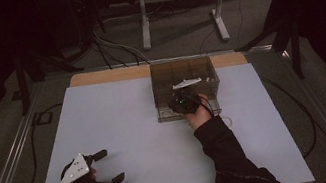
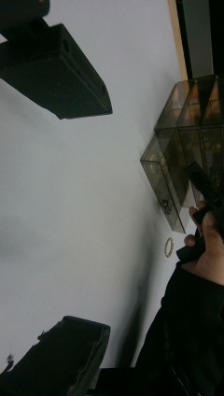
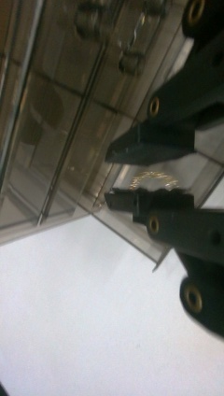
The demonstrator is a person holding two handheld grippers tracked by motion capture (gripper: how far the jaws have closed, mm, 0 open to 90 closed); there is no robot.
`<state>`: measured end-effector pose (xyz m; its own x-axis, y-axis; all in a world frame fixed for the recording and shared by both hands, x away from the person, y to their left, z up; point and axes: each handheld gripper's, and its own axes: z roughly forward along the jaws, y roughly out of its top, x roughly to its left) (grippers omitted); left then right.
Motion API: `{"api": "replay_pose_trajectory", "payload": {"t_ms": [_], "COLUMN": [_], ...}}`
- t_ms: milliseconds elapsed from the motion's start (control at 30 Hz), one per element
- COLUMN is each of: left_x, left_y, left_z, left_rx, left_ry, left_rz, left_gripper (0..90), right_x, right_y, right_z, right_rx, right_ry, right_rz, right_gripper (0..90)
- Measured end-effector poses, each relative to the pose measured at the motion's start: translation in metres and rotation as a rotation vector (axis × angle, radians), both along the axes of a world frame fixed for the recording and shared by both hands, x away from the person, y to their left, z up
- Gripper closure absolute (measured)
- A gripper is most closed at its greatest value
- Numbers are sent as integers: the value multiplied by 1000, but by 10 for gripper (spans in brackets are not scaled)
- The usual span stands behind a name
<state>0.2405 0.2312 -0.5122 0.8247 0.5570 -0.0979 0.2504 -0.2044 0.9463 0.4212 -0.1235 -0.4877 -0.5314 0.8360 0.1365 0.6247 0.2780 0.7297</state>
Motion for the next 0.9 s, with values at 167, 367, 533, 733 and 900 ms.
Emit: {"api": "replay_pose_trajectory", "payload": {"t_ms": [167, 367, 533, 733, 900], "left_x": [0, -1, -1, -1, -1], "left_y": [0, 0, 0, 0, 0], "left_z": [0, 0, 0, 0, 0], "left_rx": [-2, 0, -1, 1, -3], "left_ry": [1, 0, 3, 1, 2], "left_rz": [1, 3, 4, 1, 4], "left_gripper": [4, 4, 4, 4, 4], "right_x": [-5, -13, -20, -26, -33], "right_y": [2, 1, -5, -22, -38], "right_z": [3, 12, 17, 20, 24], "right_rx": [22, 46, 59, 82, 76], "right_ry": [5, -27, -19, -37, -44], "right_rz": [43, 58, 63, 59, 35], "right_gripper": [561, 328, 194, 146, 139]}}
